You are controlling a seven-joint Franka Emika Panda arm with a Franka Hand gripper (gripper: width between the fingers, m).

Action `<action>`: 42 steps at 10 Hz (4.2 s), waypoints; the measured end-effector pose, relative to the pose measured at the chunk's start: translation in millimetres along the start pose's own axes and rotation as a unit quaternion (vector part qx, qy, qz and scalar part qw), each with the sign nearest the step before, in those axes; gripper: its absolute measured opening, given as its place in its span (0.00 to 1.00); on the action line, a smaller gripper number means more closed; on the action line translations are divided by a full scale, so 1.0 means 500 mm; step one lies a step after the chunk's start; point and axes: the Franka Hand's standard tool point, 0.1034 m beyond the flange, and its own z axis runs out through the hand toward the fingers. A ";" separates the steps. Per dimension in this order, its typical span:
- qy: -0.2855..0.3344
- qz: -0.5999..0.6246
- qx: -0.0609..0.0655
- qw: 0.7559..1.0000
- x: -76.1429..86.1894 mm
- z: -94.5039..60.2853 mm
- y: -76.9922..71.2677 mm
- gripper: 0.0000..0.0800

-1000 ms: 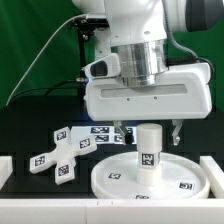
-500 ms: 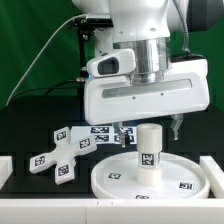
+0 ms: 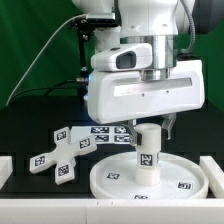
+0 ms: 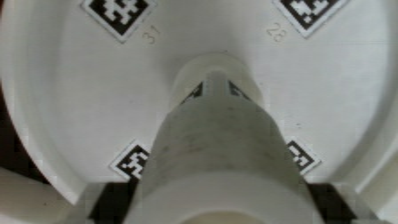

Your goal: Assemble round table

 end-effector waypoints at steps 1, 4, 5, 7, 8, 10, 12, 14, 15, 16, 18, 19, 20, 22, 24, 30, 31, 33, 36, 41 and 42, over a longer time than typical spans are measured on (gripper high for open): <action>0.000 0.040 0.000 0.999 -0.001 0.001 0.000 0.51; 0.018 0.162 -0.010 0.987 0.007 0.002 -0.001 0.51; 0.019 0.240 -0.012 0.970 0.006 0.003 -0.001 0.51; 0.014 0.396 -0.013 0.918 0.002 0.005 0.003 0.51; 0.013 0.467 -0.011 0.884 -0.001 0.006 0.006 0.51; 0.012 0.579 -0.007 0.815 -0.005 0.007 0.007 0.51; 0.010 0.661 0.008 0.750 -0.011 0.008 0.013 0.51; 0.010 0.673 0.007 0.739 -0.012 0.008 0.011 0.51; 0.009 0.646 0.006 0.763 -0.012 0.008 0.011 0.51; 0.003 0.582 0.003 0.813 -0.010 0.006 0.009 0.71; -0.008 0.452 0.002 0.892 -0.007 0.001 -0.005 0.79; -0.009 0.417 0.003 0.909 -0.005 0.002 -0.011 0.81; -0.008 0.383 0.002 0.924 -0.006 0.003 -0.007 0.81; -0.008 0.343 0.002 0.939 -0.007 0.003 -0.006 0.81; -0.009 0.178 -0.003 0.984 -0.003 -0.002 -0.005 0.81; -0.020 -0.057 -0.006 0.998 -0.003 -0.005 -0.012 0.81; -0.045 -0.073 0.005 0.996 -0.004 -0.004 -0.024 0.81; -0.046 -0.069 0.002 0.997 -0.001 -0.003 -0.020 0.81; -0.046 0.002 -0.001 0.999 -0.001 -0.003 -0.019 0.50; 0.007 0.222 -0.028 0.975 0.001 -0.001 -0.017 0.51; 0.012 0.279 -0.030 0.960 0.001 -0.001 -0.015 0.51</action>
Offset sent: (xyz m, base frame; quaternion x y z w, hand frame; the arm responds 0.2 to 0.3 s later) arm -0.0051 0.0019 -0.0103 -0.0517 0.0392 0.2220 0.9729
